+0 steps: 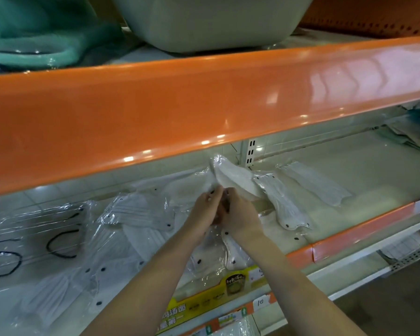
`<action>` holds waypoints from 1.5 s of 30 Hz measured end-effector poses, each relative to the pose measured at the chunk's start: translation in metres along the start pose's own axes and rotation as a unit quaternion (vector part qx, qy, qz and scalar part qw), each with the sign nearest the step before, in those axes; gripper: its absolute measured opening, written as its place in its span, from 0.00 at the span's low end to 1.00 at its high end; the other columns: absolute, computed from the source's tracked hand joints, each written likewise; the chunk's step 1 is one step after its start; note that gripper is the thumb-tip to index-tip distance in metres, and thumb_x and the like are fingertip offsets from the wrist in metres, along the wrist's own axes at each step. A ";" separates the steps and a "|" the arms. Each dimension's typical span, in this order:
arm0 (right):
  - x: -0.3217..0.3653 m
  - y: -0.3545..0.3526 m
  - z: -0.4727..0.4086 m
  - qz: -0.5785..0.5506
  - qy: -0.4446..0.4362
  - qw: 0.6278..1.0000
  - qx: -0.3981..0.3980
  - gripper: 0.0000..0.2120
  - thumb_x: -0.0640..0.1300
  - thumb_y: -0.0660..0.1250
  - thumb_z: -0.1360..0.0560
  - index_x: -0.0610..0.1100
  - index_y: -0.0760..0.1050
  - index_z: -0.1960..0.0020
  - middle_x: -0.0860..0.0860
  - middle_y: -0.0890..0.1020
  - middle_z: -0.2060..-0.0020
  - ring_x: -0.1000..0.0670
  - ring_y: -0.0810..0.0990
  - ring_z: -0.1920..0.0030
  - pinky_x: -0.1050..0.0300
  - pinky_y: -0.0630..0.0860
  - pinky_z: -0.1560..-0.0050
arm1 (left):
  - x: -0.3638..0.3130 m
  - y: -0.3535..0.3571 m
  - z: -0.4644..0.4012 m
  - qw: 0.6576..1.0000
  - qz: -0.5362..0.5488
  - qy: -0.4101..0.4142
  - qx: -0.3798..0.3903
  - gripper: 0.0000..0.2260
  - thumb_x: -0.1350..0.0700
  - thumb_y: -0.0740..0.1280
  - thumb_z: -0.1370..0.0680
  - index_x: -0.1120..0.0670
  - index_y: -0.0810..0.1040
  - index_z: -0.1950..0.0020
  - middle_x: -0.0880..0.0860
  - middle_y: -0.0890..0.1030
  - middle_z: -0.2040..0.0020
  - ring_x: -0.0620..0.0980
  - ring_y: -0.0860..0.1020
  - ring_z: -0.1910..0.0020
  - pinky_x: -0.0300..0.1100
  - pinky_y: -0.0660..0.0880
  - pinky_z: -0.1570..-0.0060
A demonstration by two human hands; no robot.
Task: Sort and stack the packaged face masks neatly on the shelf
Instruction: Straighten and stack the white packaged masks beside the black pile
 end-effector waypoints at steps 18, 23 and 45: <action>0.031 0.046 0.022 0.049 -0.194 0.973 0.115 0.24 0.57 0.51 0.19 0.49 0.61 0.26 0.55 0.61 0.26 0.54 0.55 0.26 0.57 0.49 0.27 | 0.026 -0.108 0.041 0.998 -0.022 -0.024 -0.051 0.03 0.64 0.72 0.27 0.59 0.80 0.61 0.51 0.78 0.73 0.46 0.76 0.72 0.36 0.72 0.73; 0.024 0.057 0.019 0.126 -0.147 0.974 0.115 0.24 0.57 0.48 0.18 0.48 0.60 0.25 0.53 0.59 0.24 0.52 0.54 0.25 0.55 0.48 0.26 | 0.031 -0.148 0.058 0.989 -0.099 -0.049 -0.102 0.05 0.65 0.73 0.28 0.58 0.78 0.57 0.52 0.81 0.66 0.49 0.79 0.66 0.34 0.71 0.72; 0.071 0.092 0.056 0.093 -0.264 0.958 0.053 0.13 0.41 0.64 0.31 0.45 0.80 0.48 0.50 0.81 0.48 0.45 0.79 0.50 0.50 0.79 0.53 | 0.070 -0.134 0.091 0.755 -0.632 0.112 -0.137 0.25 0.45 0.80 0.41 0.56 0.82 0.49 0.55 0.82 0.53 0.56 0.82 0.56 0.48 0.78 0.63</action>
Point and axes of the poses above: each hand's wrist, its own z-axis away from the middle knuckle, its own y-axis out of the palm, x = y × z, the point moved 3 cm from there along -z, towards the middle knuckle
